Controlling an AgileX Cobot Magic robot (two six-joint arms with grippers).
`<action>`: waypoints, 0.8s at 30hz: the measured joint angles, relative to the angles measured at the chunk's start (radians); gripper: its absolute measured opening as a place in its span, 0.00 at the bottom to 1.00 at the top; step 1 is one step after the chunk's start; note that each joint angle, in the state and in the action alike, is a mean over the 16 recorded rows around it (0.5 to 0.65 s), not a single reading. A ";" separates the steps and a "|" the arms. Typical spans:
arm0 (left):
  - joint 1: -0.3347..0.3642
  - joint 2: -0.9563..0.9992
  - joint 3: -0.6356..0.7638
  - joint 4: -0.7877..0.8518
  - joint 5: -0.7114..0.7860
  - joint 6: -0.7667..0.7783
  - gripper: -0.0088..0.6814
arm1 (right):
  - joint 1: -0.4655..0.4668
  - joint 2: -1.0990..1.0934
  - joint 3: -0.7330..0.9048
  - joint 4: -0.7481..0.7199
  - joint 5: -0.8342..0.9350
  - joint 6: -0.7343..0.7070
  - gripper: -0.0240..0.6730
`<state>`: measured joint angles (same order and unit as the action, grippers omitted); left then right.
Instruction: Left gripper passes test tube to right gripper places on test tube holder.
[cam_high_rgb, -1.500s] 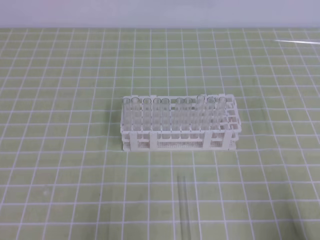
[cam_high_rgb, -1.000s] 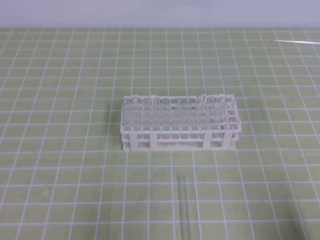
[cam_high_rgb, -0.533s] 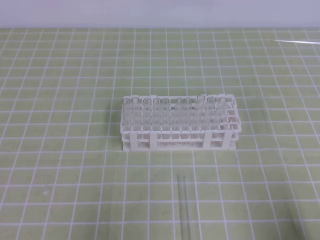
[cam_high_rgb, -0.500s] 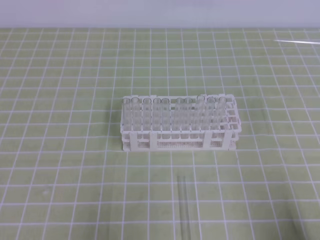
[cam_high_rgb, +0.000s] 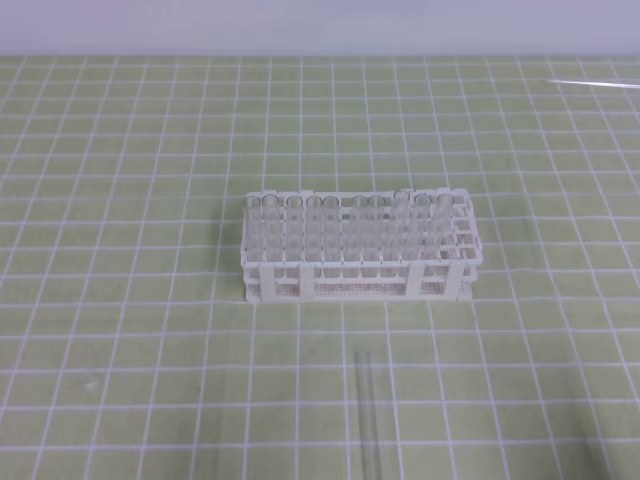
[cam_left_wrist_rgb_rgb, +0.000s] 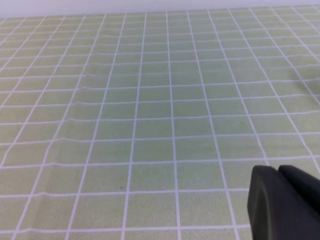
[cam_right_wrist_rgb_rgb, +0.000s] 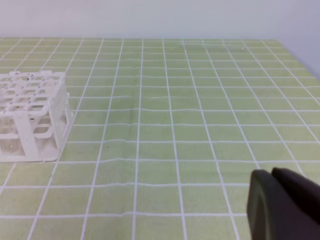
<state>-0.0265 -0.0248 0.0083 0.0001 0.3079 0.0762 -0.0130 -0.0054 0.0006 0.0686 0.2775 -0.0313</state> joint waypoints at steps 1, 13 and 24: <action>0.000 0.000 0.000 -0.010 -0.009 -0.007 0.01 | 0.000 0.000 0.000 0.000 0.000 0.000 0.03; 0.000 0.002 -0.001 -0.213 -0.169 -0.155 0.01 | 0.000 0.000 0.000 0.000 0.000 0.000 0.03; 0.000 0.005 -0.001 -0.303 -0.316 -0.248 0.01 | 0.000 0.000 0.000 0.000 0.000 0.000 0.03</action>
<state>-0.0263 -0.0202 0.0075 -0.3032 -0.0084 -0.1716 -0.0130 -0.0054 0.0006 0.0686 0.2775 -0.0313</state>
